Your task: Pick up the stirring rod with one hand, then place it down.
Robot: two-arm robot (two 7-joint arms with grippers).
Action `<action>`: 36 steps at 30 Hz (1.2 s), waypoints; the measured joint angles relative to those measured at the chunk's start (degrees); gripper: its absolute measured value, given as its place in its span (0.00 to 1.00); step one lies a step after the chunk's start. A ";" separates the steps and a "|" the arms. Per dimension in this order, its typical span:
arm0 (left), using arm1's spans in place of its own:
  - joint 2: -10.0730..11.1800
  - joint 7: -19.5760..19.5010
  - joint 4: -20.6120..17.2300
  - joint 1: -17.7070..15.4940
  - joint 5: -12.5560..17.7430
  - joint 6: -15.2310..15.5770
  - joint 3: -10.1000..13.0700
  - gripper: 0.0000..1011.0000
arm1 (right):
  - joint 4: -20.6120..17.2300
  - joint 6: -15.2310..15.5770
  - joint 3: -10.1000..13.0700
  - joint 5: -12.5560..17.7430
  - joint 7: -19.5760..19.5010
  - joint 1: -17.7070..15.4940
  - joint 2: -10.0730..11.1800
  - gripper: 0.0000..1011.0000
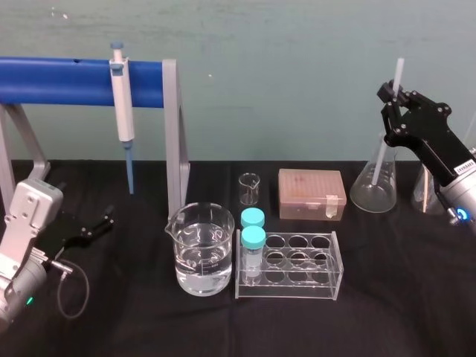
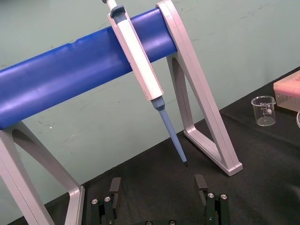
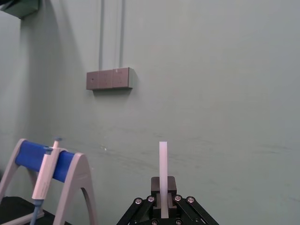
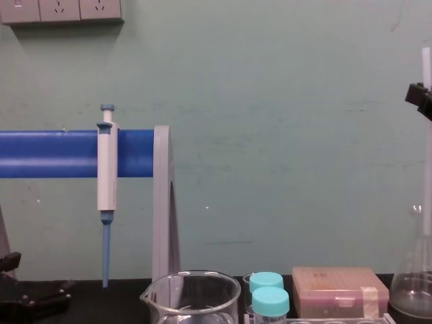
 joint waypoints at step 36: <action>0.00 0.00 0.00 0.00 0.00 0.00 0.00 0.99 | 0.09 1.40 0.91 -1.50 1.31 -0.64 -1.53 0.07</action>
